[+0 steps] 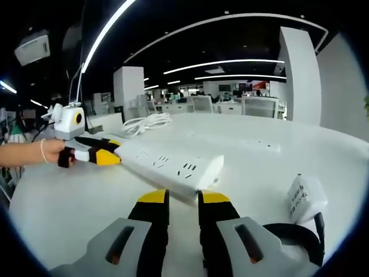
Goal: Straighten the power strip on the desk, plug the charger into it
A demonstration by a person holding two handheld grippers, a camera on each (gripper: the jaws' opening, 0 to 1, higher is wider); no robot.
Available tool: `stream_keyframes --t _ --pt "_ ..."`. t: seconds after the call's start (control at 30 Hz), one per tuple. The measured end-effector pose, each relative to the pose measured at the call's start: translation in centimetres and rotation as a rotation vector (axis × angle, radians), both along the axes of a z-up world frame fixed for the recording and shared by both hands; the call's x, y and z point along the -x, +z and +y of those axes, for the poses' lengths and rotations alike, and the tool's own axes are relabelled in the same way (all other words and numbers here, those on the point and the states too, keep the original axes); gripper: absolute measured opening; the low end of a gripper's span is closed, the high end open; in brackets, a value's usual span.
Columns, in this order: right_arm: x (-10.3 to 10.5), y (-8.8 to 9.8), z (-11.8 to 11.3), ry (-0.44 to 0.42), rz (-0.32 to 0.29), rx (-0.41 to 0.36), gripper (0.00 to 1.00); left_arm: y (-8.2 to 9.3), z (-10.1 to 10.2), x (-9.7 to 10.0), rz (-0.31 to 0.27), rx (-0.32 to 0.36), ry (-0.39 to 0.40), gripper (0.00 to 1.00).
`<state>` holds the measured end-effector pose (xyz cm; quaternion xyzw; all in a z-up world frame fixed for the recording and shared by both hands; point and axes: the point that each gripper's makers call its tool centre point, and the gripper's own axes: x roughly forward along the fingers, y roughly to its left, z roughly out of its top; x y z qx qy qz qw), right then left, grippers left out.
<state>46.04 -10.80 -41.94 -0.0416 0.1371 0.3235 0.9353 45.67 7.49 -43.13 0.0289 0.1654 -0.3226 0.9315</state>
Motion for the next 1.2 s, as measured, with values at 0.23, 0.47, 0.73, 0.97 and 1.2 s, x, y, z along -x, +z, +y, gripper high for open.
stream_keyframes --t 0.23,0.47,0.73,0.97,1.2 --pt "0.23 0.01 -0.09 0.0 0.002 0.0 0.19 -0.02 -0.1 -0.06 0.0 -0.003 0.003 0.31" --pt "0.28 0.02 -0.14 0.0 0.004 -0.003 0.19 -0.06 -0.11 -0.05 0.0 -0.005 0.005 0.31" --pt "0.36 0.06 -0.17 -0.003 0.002 -0.001 0.19 -0.07 -0.14 -0.06 0.001 -0.005 -0.001 0.31" --pt "0.33 0.08 -0.23 -0.003 0.004 -0.005 0.19 -0.19 -0.19 -0.03 0.002 -0.011 0.004 0.32" --pt "0.48 0.07 -0.29 -0.004 0.004 -0.005 0.19 -0.23 -0.32 0.19 0.004 -0.009 0.003 0.32"
